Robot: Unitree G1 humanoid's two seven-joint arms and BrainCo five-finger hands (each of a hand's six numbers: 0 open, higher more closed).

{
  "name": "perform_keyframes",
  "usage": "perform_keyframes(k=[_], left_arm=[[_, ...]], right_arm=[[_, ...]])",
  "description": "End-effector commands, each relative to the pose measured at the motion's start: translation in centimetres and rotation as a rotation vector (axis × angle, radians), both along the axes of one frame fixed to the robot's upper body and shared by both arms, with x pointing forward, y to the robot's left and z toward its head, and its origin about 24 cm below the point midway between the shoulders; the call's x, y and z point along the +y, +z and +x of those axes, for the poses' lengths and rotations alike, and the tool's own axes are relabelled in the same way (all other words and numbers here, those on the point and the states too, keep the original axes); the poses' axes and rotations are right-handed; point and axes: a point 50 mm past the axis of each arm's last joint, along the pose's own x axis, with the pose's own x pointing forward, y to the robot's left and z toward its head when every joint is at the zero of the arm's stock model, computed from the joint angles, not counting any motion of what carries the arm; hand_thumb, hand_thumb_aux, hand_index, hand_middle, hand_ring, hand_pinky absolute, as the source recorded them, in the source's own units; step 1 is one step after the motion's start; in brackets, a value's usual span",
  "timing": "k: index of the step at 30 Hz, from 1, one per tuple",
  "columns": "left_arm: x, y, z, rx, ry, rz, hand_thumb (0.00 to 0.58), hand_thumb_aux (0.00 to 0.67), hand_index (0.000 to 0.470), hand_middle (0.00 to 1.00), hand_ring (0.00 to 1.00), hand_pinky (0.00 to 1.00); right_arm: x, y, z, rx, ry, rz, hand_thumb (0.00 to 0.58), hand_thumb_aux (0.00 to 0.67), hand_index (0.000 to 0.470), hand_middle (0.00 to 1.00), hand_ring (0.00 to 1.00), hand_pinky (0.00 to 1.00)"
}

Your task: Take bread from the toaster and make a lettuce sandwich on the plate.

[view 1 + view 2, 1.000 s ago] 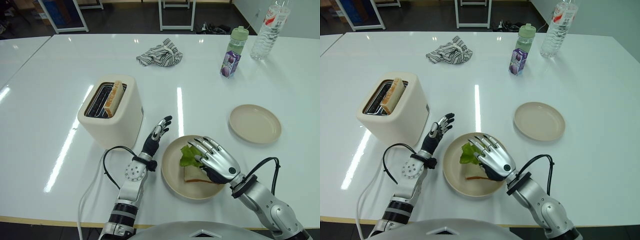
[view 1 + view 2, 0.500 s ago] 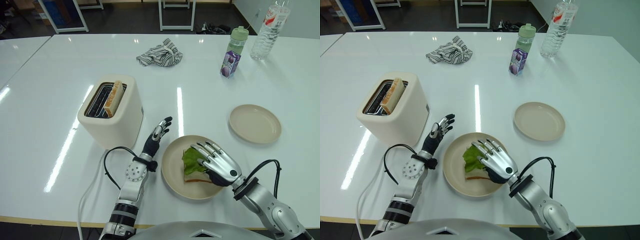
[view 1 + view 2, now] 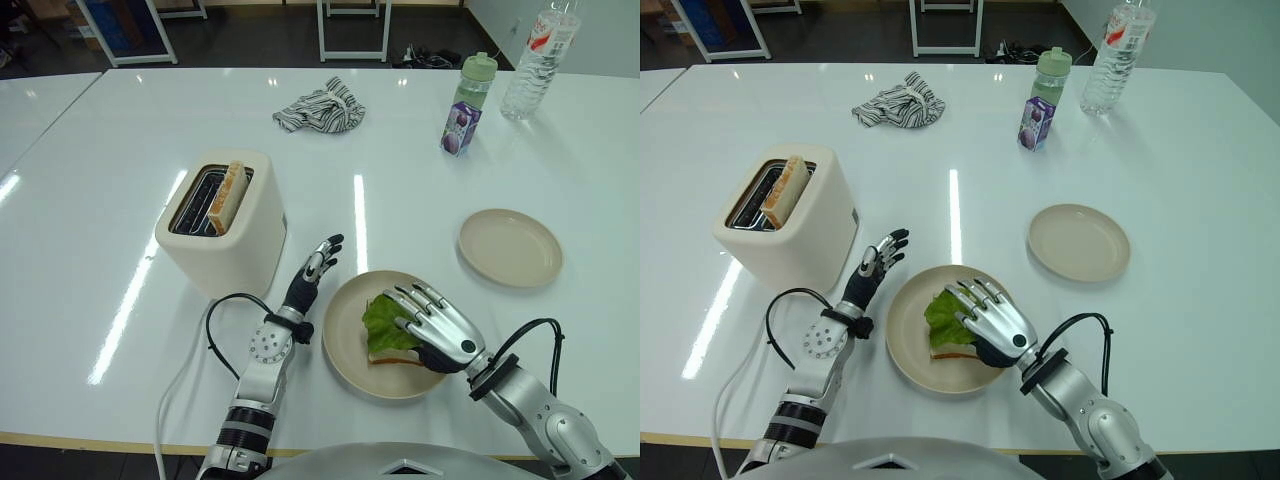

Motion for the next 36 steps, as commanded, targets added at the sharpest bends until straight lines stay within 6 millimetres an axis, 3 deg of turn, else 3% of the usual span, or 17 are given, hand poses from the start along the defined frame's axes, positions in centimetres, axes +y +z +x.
perform_keyframes(k=[1,8,11,13,14,16,17,20,24,27,31,33,36], left_arm=[[0.1,-0.4,-0.1,0.023,0.001,0.007,0.000,0.000,0.000,0.00,0.00,0.00],[0.1,-0.4,0.0,0.025,-0.005,0.009,0.000,0.000,0.000,0.00,0.00,0.00],[0.2,-0.3,0.0,0.022,-0.003,0.011,0.000,0.000,0.000,0.00,0.00,0.00],[0.4,-0.3,-0.1,0.019,0.008,0.011,0.000,0.000,0.000,0.00,0.00,0.00],[0.5,-0.3,-0.2,0.018,0.012,0.011,0.000,0.000,0.000,0.00,0.00,0.00],[0.4,-0.2,-0.1,0.012,0.011,0.009,0.000,0.000,0.000,0.00,0.00,0.00],[0.4,-0.1,-0.1,0.007,0.007,0.010,0.000,0.000,0.000,0.00,0.00,0.00],[0.5,0.6,0.1,-0.020,0.003,0.011,0.000,0.000,0.000,0.00,0.00,0.00],[0.8,2.4,0.0,-0.103,0.007,0.027,0.000,0.000,0.000,0.00,0.00,0.00],[1.2,5.4,-0.5,-0.231,0.025,0.070,0.000,0.000,0.000,0.00,0.00,0.00],[3.1,11.2,-1.7,-0.483,0.130,0.152,0.000,0.000,0.000,0.00,0.00,0.00],[4.6,13.0,-2.0,-0.602,0.242,0.352,0.000,0.000,0.000,0.00,0.00,0.00],[7.2,14.0,-1.7,-0.671,0.413,0.652,0.000,0.000,0.000,0.00,0.00,0.00]], right_arm=[[0.0,-0.2,-0.5,0.027,0.016,-0.007,0.452,0.355,0.249,0.00,0.00,0.00],[-0.8,0.7,-0.8,0.038,0.003,-0.003,0.420,0.318,0.223,0.00,0.00,0.00],[-2.1,2.5,-1.7,0.105,0.001,0.053,0.316,0.218,0.153,0.00,0.00,0.00],[-2.9,4.5,-1.5,0.140,-0.028,0.217,0.255,0.168,0.118,0.00,0.00,0.00],[-3.2,5.3,-1.4,0.153,-0.039,0.292,0.251,0.166,0.116,0.00,0.00,0.00],[-3.7,7.7,-0.8,0.153,-0.095,0.605,0.036,0.021,0.015,0.00,0.00,0.00],[-3.9,8.6,-0.7,0.157,-0.110,0.749,0.000,0.000,0.000,0.00,0.00,0.00],[-4.3,9.9,-0.6,0.168,-0.123,0.997,0.000,0.000,0.000,0.00,0.00,0.00],[-5.0,10.1,0.0,0.207,-0.190,1.212,0.000,0.000,0.000,0.00,0.00,0.00],[-6.2,9.8,0.6,0.243,-0.281,1.394,0.000,0.000,0.000,0.00,0.00,0.00],[-7.9,8.0,1.8,0.288,-0.422,1.510,0.000,0.000,0.000,0.00,0.00,0.00],[-8.4,6.8,2.4,0.306,-0.482,1.515,0.000,0.000,0.000,0.00,0.00,0.00],[-8.8,4.6,3.2,0.350,-0.560,1.496,0.000,0.000,0.000,0.00,0.00,0.00]])
